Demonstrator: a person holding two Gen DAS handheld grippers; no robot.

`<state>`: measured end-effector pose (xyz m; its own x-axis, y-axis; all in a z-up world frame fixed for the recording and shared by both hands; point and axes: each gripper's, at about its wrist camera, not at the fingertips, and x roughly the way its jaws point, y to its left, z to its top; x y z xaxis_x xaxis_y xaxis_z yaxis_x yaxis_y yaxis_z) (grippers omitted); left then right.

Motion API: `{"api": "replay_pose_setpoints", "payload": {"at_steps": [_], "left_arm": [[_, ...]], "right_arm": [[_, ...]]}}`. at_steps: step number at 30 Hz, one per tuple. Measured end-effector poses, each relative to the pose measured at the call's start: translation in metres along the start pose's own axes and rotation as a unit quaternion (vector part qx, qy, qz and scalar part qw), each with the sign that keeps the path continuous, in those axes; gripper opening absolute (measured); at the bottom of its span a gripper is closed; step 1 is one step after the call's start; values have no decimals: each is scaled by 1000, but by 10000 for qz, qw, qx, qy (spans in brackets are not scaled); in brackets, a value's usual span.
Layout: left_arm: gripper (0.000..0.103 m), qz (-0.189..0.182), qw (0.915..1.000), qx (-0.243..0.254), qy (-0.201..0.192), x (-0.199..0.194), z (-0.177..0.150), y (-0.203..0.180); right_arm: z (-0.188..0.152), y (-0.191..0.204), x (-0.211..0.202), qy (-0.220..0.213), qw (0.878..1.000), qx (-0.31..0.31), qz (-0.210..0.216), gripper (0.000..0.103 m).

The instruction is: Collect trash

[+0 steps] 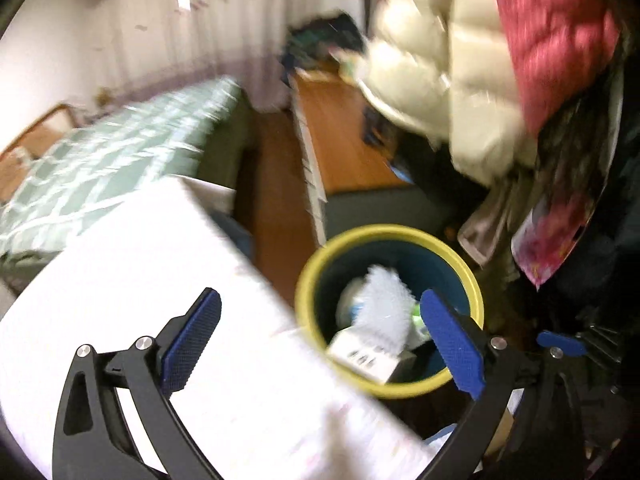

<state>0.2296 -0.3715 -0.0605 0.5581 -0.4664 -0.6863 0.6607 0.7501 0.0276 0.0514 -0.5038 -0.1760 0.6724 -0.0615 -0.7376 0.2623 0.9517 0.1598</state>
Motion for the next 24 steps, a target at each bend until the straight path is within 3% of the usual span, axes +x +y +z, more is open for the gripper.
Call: {"api": "replay_pose_setpoints", "payload": {"at_steps": [4,7,11,19,24], "left_arm": [[98,576,9967,-410,-404,-75,-35,34],[98,1170,9885,-702,-649,-126,-68,58],[98,2124,9646,-1200,-998,-187,-114,84],[98,2490,9420,-1976,-1077,-256,-181,113],[98,2529,9360,-2146,-1177,-276,-206,116]], "right_arm": [[7,29,-12,-215,9992,-312,146,59],[12,51,-26,-453,9973,-517,255,68],[12,75,-51,-831,9935,-742,216,77],[4,98,-92,-1325,9865,-965,33,86],[-5,103,-104,-1374,9859,-955,69,86]]}}
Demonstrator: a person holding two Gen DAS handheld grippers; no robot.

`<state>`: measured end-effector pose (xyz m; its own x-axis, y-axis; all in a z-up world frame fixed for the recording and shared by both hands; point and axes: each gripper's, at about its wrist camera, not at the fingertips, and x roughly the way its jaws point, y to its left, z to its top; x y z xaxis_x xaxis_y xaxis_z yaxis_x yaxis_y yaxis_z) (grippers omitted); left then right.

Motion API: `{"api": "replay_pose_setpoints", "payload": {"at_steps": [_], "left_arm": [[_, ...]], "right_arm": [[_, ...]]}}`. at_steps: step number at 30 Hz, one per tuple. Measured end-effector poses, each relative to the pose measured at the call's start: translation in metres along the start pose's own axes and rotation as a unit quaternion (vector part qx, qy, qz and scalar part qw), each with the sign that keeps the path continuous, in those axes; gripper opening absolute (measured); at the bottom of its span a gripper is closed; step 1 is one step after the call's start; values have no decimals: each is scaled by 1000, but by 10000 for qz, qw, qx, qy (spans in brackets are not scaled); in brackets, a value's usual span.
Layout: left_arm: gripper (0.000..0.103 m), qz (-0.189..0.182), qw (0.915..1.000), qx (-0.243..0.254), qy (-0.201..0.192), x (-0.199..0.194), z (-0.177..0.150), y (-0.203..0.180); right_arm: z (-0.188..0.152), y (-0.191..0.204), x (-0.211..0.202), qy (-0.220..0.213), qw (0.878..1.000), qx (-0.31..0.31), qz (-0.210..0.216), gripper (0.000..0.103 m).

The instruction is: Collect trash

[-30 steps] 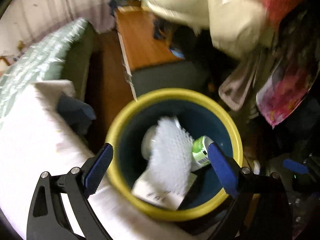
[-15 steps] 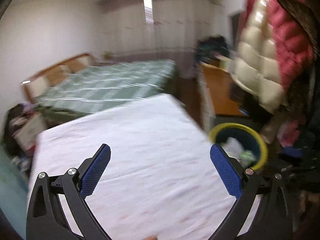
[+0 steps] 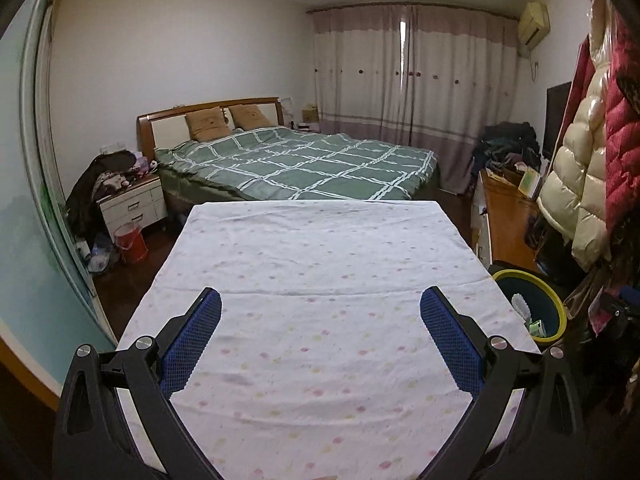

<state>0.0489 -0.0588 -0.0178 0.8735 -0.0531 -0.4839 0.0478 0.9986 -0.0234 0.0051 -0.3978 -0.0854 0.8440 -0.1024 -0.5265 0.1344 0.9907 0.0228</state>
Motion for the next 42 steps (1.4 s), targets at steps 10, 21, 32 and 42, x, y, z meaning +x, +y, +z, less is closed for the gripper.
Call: {"api": "replay_pose_setpoints", "payload": {"at_steps": [10,21,32,42], "left_arm": [[98,22,10000,61,-52,-14,-12,-5],[98,72,9999,122,-61,-18,-8,-10],[98,40,9999,159,-43,-17,-7,-15],[98,5,9998,176,25,-14,-6,-16]], "right_arm": [[-7,1,-11,-49,9999,123,24,87],[-7,-3,-12,-82,9997,222,53,87],[-8,-7,-14,-108,9995,293,56,87],[-9,-4,-11,-68,9996,272,95,87]]}}
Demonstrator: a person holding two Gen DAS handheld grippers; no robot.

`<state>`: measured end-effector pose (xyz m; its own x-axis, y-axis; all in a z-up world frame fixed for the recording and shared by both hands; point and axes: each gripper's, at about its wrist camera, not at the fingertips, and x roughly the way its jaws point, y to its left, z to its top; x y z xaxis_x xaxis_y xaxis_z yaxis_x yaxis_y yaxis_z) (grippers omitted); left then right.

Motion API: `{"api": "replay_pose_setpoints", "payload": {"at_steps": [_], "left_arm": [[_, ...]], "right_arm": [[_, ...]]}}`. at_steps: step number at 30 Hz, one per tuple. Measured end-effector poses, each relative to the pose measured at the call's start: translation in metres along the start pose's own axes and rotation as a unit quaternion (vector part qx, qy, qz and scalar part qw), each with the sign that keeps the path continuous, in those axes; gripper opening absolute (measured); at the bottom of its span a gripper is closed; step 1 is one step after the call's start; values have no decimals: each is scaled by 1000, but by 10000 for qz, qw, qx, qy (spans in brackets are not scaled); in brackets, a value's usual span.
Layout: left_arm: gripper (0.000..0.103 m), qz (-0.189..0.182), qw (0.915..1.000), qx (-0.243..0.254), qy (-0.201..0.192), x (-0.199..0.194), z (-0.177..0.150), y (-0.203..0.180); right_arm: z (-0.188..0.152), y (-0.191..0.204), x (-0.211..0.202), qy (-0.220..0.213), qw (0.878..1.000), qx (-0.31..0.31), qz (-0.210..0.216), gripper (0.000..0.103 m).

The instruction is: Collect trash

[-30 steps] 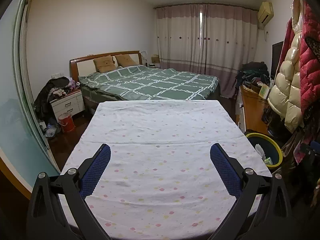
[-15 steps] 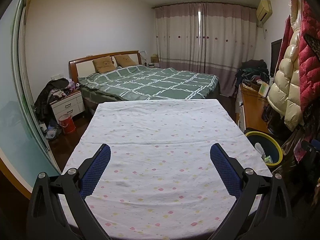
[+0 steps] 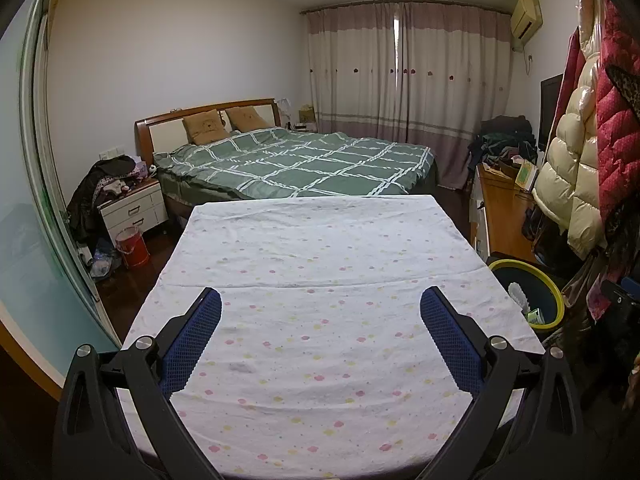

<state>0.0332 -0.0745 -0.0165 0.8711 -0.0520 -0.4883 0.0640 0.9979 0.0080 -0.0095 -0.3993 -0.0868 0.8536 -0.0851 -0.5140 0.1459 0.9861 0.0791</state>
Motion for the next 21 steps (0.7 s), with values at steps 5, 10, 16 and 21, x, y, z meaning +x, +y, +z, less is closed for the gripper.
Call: {"api": "replay_pose_setpoints", "payload": {"at_steps": [5,10,16,21], "left_arm": [[98,-18,10000,-17,48,3,-1,1],[98,-31,10000,-8,71,5,-1,2],[98,-44,9999,5,141,10,-3,2],[98,-58,9998,30,165,12,-4,2]], "right_arm": [[-1,1,3,43,10000,4,36,87],[-2,2,6,78,9999,0,69,87],[-2,1,8,105,9999,14,66,87],[-2,1,9,121,9999,17,63,87]]}}
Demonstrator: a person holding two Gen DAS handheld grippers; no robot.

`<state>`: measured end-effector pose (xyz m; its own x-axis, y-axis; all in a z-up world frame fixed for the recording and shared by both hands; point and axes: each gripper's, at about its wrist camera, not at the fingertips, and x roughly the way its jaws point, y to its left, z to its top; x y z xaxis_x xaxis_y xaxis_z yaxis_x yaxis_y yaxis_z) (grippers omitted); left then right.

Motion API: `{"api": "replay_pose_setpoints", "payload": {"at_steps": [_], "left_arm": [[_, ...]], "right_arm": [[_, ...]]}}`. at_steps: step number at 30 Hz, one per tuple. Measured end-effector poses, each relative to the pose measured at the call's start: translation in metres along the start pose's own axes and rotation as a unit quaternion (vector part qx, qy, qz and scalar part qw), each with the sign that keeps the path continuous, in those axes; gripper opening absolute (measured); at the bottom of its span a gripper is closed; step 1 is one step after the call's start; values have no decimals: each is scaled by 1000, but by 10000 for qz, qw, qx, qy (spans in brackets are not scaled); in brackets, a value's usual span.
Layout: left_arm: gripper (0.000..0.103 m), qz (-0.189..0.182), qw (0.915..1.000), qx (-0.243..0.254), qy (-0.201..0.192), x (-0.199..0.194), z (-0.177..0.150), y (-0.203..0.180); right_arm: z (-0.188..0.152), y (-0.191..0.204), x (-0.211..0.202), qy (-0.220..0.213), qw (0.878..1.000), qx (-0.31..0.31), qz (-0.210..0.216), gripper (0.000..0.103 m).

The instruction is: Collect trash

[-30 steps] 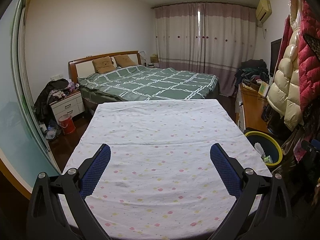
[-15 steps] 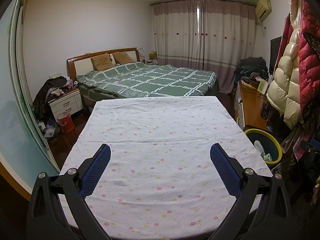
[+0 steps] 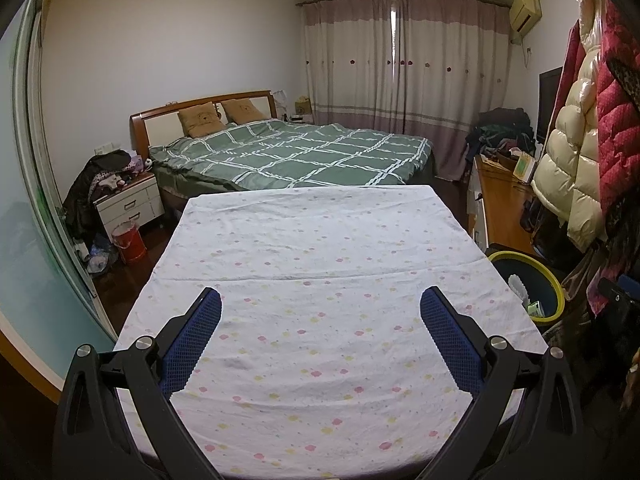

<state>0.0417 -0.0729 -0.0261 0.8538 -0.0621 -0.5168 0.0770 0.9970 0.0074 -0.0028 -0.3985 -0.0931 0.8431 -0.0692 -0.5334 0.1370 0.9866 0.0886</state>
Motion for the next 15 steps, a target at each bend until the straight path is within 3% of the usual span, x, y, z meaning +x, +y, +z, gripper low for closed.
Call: {"api": "replay_pose_setpoints", "payload": {"at_steps": [15], "left_arm": [[98,-24,9999,26,98,5,-2,1]], "right_arm": [[-1,0,3,27,10000,0,7,87]]}}
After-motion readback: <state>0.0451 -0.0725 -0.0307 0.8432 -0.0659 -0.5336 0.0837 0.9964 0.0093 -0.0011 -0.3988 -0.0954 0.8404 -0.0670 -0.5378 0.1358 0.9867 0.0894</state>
